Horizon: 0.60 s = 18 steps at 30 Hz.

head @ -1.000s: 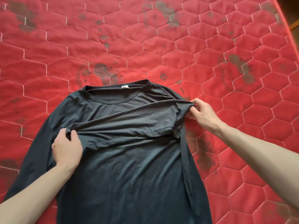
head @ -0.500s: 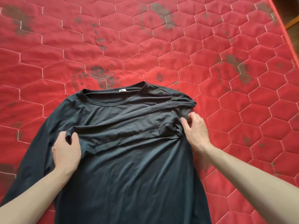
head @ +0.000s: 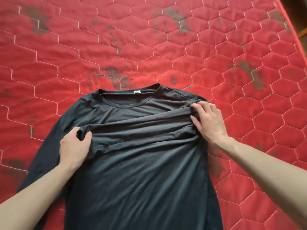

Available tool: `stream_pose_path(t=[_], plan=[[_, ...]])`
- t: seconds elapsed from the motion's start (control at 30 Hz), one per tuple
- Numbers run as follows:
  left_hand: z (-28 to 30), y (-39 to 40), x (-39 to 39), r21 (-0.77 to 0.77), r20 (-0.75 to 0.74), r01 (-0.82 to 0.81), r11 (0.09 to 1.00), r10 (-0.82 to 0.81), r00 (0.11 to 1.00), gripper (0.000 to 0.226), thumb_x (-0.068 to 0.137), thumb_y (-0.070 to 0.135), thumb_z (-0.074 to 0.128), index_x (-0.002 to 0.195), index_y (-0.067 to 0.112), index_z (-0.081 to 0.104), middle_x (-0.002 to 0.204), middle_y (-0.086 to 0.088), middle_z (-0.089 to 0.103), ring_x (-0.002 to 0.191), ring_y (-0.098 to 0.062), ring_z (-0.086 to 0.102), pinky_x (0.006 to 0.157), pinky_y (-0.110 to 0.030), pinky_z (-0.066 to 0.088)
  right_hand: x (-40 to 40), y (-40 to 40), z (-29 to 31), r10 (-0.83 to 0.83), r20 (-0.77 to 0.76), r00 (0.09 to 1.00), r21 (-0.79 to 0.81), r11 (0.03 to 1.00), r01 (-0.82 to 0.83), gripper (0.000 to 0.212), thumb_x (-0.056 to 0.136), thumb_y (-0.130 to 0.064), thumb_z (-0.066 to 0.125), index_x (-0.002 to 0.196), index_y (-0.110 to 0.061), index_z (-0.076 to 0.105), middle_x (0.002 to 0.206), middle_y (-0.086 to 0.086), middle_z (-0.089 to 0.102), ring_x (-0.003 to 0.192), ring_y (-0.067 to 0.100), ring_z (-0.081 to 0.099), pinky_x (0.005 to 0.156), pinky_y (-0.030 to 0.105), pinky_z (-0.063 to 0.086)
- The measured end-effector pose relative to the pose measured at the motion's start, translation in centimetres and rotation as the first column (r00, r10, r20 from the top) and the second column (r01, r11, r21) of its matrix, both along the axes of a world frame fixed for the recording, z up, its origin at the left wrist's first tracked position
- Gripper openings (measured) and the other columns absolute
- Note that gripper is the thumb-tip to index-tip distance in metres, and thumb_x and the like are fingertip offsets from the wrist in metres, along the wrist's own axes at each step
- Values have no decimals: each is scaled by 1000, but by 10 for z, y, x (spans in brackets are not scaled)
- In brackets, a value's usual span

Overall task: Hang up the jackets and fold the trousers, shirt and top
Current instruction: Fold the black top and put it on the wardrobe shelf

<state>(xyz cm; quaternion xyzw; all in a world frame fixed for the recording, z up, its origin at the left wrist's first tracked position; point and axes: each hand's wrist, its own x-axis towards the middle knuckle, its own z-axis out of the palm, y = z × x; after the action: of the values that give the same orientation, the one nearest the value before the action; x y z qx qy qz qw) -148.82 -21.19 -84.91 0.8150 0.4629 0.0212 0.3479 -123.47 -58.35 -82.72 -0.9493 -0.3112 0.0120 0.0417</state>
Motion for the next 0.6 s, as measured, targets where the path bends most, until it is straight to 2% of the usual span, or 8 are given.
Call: stream_pose_path(t=[0.07,0.1,0.2,0.27,0.33,0.4,0.5,0.6], plan=[[0,4,-5,-14,1,12,1000,-12,1000,36,97,25,68,72,9,48,67,-10,55,70,-37,51,69,-48,43,12,13,2,193,-3,981,-64,979,-193,25,96,-25,70,118,-16,68,113,6,68,111,35,60,100,46,40],[0,8,-9,-15,1,9,1000,-9,1000,38,97,26,67,72,6,45,65,-10,52,68,-36,48,66,-47,42,16,22,2,192,4,981,-67,979,-191,16,98,-26,67,111,-16,69,106,6,70,105,36,61,101,47,38],[0,21,-21,-31,11,1,1000,-1,1000,39,99,27,66,71,9,44,62,-7,50,62,-28,44,64,-44,37,28,46,3,-186,43,982,-100,977,190,26,105,-32,53,103,-14,71,106,13,73,106,39,58,103,47,34],[4,28,-30,-63,2,5,998,-5,1000,32,99,31,65,74,19,50,64,0,57,64,-24,54,66,-41,42,30,59,8,-485,1,875,-135,867,480,34,106,-32,46,114,-10,71,120,22,69,118,44,55,105,48,35],[8,33,-41,-99,-8,-1,995,1,1000,19,101,34,61,84,25,57,71,5,65,71,-26,64,72,-42,49,18,73,12,-588,-64,807,-117,807,579,34,106,-30,46,122,-7,66,129,26,61,124,46,49,106,50,36],[13,40,-56,-23,-29,-1,1000,0,1000,3,102,32,57,100,30,57,80,10,65,81,-28,63,75,-43,47,-9,92,12,-476,-64,877,-74,879,472,29,106,-27,50,122,-7,64,127,26,59,121,46,49,102,54,39],[9,59,-88,163,-128,10,987,11,992,35,97,30,65,128,19,52,111,-4,58,110,-35,52,89,-52,44,-61,130,6,-45,-10,999,56,997,45,23,100,-17,60,122,-9,66,120,18,62,107,43,56,90,54,47],[4,80,-118,155,-257,29,988,12,966,31,95,39,69,111,16,57,115,-10,47,115,-37,46,96,-54,41,-109,179,-2,347,-66,935,127,933,-337,32,98,-15,65,130,-11,66,127,8,64,112,36,61,93,49,51]])
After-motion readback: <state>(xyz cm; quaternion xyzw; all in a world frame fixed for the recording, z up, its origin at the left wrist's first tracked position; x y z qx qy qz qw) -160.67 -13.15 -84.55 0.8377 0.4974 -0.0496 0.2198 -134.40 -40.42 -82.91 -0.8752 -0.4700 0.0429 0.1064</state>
